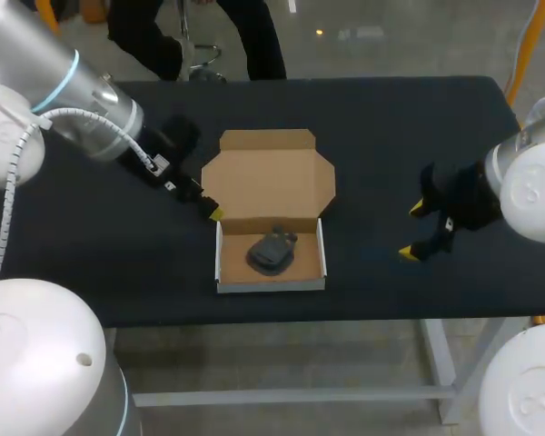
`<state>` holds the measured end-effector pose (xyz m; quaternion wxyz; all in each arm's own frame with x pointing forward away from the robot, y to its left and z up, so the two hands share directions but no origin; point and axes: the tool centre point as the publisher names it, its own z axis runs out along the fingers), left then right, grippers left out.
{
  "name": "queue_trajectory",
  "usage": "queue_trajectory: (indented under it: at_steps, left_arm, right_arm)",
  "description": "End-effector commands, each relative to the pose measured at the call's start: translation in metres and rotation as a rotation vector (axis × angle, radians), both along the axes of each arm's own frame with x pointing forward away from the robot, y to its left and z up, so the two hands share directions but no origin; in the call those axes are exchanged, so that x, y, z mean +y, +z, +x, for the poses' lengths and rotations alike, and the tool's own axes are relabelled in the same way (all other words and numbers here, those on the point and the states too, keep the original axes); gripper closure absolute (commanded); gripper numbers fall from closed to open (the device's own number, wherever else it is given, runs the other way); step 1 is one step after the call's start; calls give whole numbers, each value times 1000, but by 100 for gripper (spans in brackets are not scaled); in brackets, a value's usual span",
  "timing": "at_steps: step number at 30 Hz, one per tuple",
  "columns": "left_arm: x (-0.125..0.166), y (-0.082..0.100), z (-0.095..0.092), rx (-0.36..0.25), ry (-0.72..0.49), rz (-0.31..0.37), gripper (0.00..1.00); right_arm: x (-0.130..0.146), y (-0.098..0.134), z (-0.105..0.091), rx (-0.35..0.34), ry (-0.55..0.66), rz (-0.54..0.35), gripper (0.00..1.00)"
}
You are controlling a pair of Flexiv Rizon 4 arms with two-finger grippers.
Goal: Assemble the packaging by folding the flat box into shape, placing the metal phone stand inside, and closing the box properly
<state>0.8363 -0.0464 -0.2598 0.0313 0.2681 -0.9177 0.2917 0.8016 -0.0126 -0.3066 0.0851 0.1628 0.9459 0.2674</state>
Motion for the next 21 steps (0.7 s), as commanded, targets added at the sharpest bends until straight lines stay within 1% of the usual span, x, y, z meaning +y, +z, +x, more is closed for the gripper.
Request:
queue_trajectory:
  at_steps: [1,6,10,11,14,16,21]
  left_arm:
    - [12,-6,9,5,-38,-36,0]
    - [22,-10,23,-1,-85,-84,0]
    - [31,-14,38,-6,-85,-113,0]
    - [32,-15,40,0,-100,-137,0]
    - [37,-18,48,-3,-109,-155,0]
    - [40,-23,55,-4,-104,-153,0]
    - [47,-32,71,20,-73,-174,0]
  right_arm:
    - [-2,1,0,2,3,5,0]
    - [-2,1,0,2,3,5,0]
    - [2,6,4,6,32,-13,0]
    - [4,7,6,8,41,-17,0]
    - [8,10,9,17,65,-24,0]
    - [11,13,13,30,87,-25,0]
    - [16,21,20,44,125,-45,0]
